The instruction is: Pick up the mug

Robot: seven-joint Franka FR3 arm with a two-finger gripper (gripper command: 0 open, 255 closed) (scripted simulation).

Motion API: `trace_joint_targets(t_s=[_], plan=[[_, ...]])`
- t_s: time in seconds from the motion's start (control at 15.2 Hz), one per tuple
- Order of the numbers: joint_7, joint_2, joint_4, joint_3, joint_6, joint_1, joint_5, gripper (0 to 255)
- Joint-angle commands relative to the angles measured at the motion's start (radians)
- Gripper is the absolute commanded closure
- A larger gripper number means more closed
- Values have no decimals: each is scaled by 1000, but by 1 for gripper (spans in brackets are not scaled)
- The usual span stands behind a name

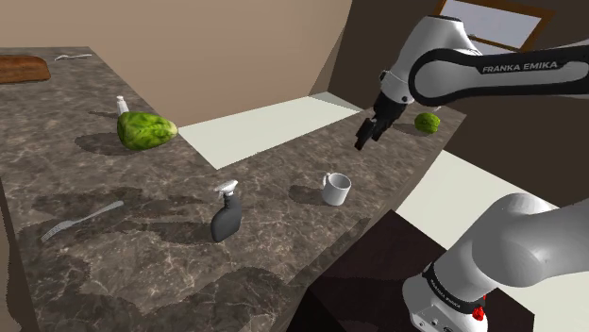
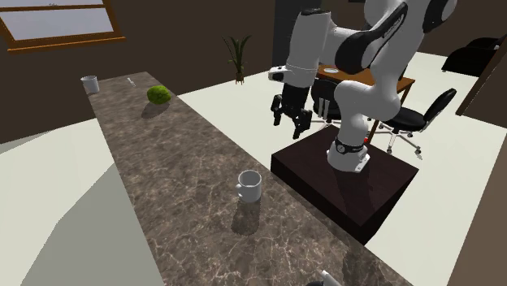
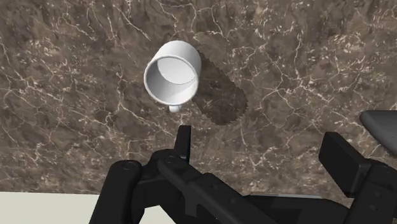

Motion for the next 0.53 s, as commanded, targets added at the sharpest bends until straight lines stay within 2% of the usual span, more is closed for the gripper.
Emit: trace_joint_targets(t_s=[0.0, 0.46], plan=[[-15, 55, -23, -16, 78, -5, -6, 0], [-62, 295, -66, -63, 352, -10, -7, 0]])
